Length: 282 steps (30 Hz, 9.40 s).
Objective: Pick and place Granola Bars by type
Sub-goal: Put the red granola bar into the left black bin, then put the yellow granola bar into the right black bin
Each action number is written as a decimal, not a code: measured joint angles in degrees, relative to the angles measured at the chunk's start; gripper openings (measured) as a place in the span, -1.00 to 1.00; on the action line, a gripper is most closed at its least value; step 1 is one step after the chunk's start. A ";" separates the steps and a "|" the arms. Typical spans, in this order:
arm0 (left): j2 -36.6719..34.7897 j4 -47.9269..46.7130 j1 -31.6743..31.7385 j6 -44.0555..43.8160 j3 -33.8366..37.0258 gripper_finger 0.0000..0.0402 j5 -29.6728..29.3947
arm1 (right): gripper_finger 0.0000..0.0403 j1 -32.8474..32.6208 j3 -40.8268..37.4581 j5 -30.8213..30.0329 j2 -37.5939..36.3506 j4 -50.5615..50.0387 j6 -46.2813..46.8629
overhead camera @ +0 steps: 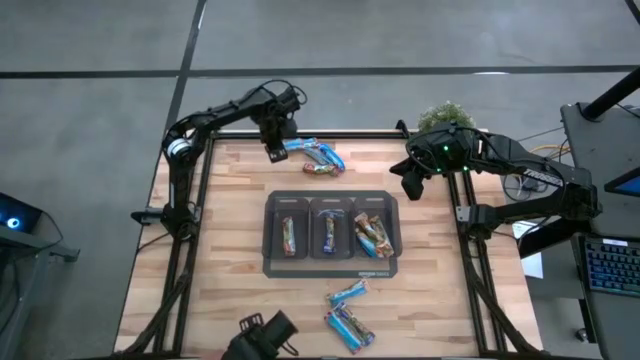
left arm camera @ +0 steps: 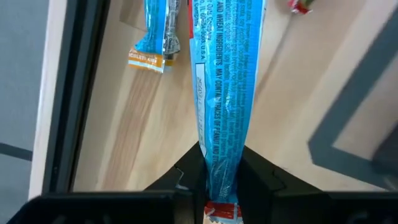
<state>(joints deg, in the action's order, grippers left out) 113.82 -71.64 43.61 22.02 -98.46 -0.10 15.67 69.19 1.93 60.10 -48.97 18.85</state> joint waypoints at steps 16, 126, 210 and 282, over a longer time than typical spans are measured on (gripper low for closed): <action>-0.50 -15.71 -9.42 -4.55 -5.20 -0.75 8.49 | -0.96 0.02 -1.16 -0.02 -0.02 0.00 -1.29; -19.89 22.80 -51.90 -122.22 34.18 -0.75 -2.02 | -0.96 -0.03 -1.97 1.36 -0.02 0.52 -1.51; -37.25 21.20 -48.56 -60.55 18.69 -1.00 -25.54 | -0.96 -0.01 -2.40 1.09 0.00 2.99 -1.95; -72.94 60.07 -47.18 -41.98 57.46 -1.00 -26.31 | -0.96 11.28 -0.62 20.84 8.87 10.77 -14.28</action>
<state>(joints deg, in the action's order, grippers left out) 40.88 -11.57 -3.57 -19.96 -40.99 -26.41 26.95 68.57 22.78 68.97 -38.20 4.57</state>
